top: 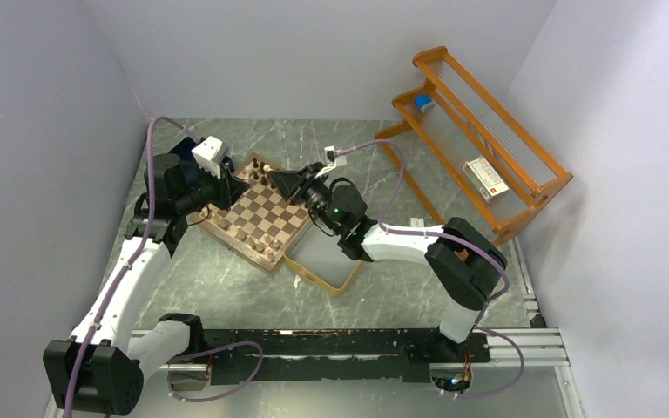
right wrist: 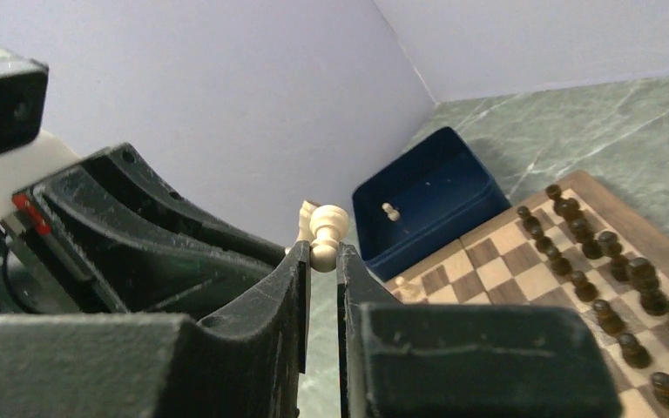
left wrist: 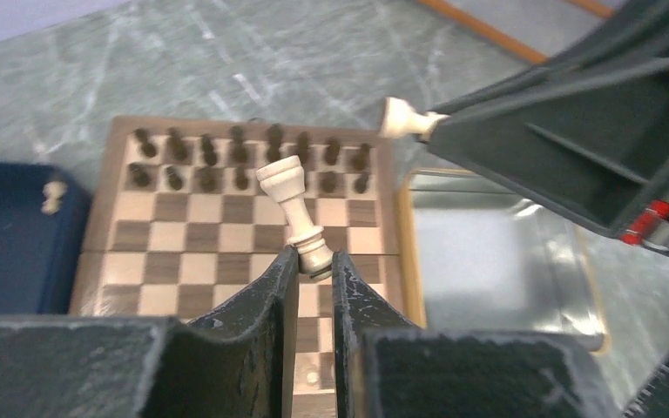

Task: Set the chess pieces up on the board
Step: Pick up the chess piece from the storage box, then place the chess piece on the chessboard.

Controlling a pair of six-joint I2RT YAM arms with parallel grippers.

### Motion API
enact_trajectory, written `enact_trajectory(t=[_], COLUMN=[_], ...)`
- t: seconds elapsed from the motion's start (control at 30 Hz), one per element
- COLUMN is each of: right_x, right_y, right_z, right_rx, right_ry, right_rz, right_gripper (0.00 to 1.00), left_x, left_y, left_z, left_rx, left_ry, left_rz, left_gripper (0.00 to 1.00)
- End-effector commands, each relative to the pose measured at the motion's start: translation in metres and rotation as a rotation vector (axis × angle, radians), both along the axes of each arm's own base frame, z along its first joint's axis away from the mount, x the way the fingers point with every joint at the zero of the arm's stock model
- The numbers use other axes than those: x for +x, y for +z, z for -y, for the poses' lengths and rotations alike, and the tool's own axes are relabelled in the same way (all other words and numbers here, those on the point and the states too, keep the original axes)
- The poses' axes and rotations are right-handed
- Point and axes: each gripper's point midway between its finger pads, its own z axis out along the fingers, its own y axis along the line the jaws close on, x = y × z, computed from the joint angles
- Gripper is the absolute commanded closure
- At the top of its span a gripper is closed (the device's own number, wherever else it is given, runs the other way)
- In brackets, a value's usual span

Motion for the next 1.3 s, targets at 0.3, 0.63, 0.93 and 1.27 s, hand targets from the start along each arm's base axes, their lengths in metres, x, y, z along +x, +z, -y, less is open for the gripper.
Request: enact_trajectory(t=[0.3, 0.63, 0.93, 1.27], right_x=[-0.005, -0.025, -0.046, -0.042], right_y=[-0.047, -0.109, -0.145, -0.167], right_z=[-0.015, -0.038, -0.056, -0.063], right_rx=[-0.561, -0.897, -1.112, -1.248], right_ry=[0.142, 0.349, 0.419, 0.402], right_rz=[0.088, -0.118, -0.188, -0.246], right_gripper=[0.9, 0.9, 0.89, 0.89], left_x=[0.038, 0.01, -0.009, -0.018], left_y=[0.029, 0.113, 0.152, 0.163], left_z=[-0.065, -0.081, -0.096, -0.104], left_rx=[0.036, 0.03, 0.097, 0.157], left_ry=[0.393, 0.463, 0.506, 0.539], left_rz=[0.124, 0.301, 0.392, 0.426], left_gripper=[0.87, 0.87, 0.87, 0.87])
